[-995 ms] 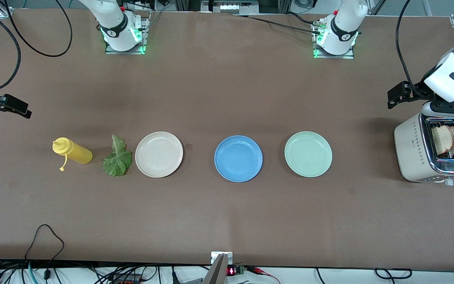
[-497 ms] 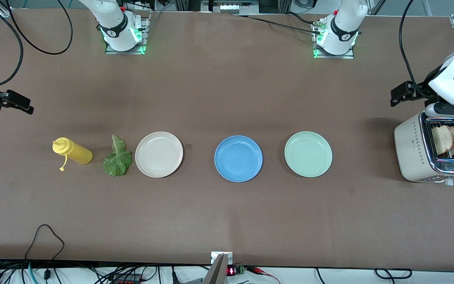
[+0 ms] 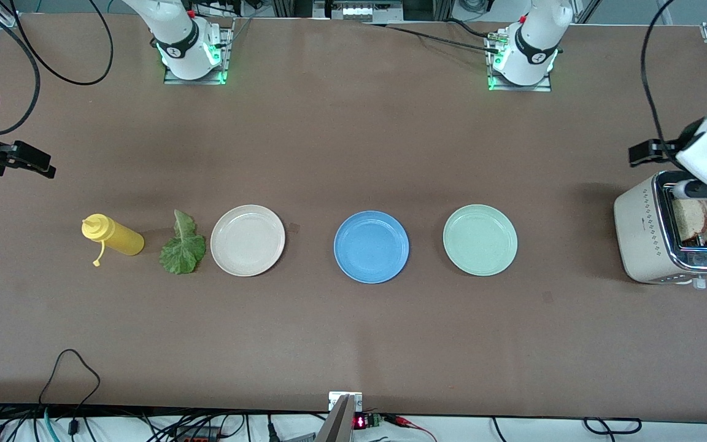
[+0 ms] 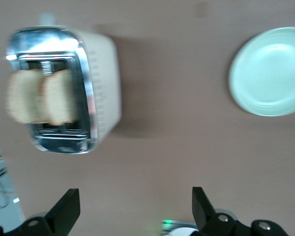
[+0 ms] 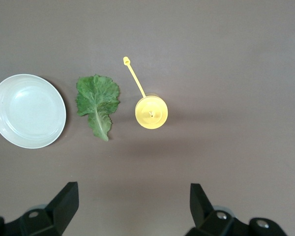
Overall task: Make sandwich in blue plate with both arms
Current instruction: 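Reach the left gripper to the toaster while the right gripper reaches the lettuce, then grasp a bread slice with the left gripper while the right gripper grasps lettuce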
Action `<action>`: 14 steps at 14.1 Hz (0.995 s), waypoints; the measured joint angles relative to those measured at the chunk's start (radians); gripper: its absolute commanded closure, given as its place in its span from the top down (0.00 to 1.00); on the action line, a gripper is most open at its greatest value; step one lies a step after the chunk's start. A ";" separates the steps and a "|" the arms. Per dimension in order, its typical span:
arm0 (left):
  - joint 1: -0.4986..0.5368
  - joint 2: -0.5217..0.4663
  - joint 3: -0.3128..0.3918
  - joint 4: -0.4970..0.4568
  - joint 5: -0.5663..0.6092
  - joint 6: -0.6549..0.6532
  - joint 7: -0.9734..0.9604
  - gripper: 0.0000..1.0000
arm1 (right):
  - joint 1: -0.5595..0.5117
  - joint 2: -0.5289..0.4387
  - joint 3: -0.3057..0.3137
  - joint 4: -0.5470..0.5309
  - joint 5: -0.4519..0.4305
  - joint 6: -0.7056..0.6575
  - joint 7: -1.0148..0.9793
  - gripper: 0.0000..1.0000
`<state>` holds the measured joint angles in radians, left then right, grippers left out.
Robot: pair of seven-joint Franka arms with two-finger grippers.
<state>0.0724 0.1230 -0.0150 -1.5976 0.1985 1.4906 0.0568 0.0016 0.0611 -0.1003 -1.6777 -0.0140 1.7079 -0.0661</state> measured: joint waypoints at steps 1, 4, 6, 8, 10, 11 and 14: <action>0.034 0.016 0.001 -0.002 0.014 0.021 0.038 1.00 | 0.000 0.003 0.001 -0.001 0.000 0.000 0.000 1.00; 0.149 0.062 0.004 -0.063 0.020 0.224 0.212 1.00 | 0.000 0.009 0.001 -0.001 0.000 0.001 0.000 1.00; 0.202 0.079 0.004 -0.140 0.019 0.371 0.290 1.00 | 0.000 0.010 0.001 -0.001 0.000 0.001 0.000 1.00; 0.228 0.088 0.003 -0.203 0.019 0.466 0.332 0.98 | 0.000 0.013 0.002 -0.003 0.000 0.001 0.000 1.00; 0.246 0.098 0.002 -0.233 0.019 0.511 0.363 0.92 | 0.000 0.027 0.004 -0.007 0.001 0.000 0.000 1.00; 0.258 0.106 0.002 -0.239 0.019 0.518 0.383 0.91 | 0.000 0.037 0.005 -0.012 0.006 0.000 0.000 1.00; 0.293 0.146 0.001 -0.243 0.019 0.555 0.414 0.50 | 0.027 0.093 0.014 -0.023 0.028 0.010 -0.001 1.00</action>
<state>0.3652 0.2688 -0.0141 -1.8406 0.2180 2.0461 0.4713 0.0281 0.1537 -0.0860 -1.7004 0.0140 1.7174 -0.0670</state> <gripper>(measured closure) 0.106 0.000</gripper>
